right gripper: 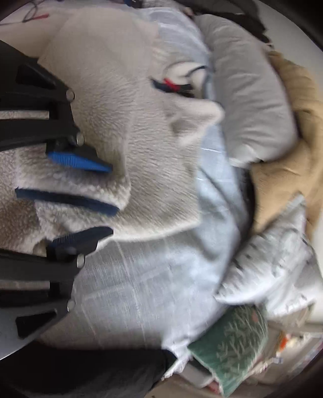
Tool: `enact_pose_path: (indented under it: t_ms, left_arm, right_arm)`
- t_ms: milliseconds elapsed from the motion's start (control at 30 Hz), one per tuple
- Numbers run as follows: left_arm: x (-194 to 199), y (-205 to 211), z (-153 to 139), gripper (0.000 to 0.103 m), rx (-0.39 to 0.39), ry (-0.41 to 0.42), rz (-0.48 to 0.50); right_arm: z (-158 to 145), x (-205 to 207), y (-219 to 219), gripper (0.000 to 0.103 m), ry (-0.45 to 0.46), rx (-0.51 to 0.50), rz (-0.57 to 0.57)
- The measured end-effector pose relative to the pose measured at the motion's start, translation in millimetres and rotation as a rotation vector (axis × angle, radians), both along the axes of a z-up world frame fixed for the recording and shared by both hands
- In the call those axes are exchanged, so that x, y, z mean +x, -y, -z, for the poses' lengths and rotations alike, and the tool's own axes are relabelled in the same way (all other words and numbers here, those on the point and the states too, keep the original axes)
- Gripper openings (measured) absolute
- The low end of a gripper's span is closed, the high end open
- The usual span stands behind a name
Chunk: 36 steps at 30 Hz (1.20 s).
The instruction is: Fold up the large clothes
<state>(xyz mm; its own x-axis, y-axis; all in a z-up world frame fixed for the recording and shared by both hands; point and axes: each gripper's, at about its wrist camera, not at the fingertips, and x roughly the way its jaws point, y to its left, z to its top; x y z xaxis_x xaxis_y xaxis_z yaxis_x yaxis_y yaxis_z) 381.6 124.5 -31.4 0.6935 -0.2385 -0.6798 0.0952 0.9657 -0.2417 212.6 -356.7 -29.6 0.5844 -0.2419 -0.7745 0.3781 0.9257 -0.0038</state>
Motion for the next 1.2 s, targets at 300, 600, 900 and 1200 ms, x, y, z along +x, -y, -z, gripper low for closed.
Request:
enact_pose_path:
  t_ms: [300,600,900,1200]
  left_arm:
    - [-37,51,63,0.034,0.179,-0.12,0.255]
    - [-60,54,37,0.056,0.177,-0.14,0.224]
    - [-78,79,39,0.057,0.148,-0.146,0.258]
    - [-83,88,61,0.058,0.144,-0.108,0.304]
  right_arm:
    - [-6,-15,-63,0.049,0.012,-0.008,-0.212]
    - [16,-36,-11,0.054,-0.064,0.184,-0.125]
    - [50,-51,20,0.057,-0.103,0.488,-0.007]
    - [26,-59,18,0.014,0.02,0.553,-0.087]
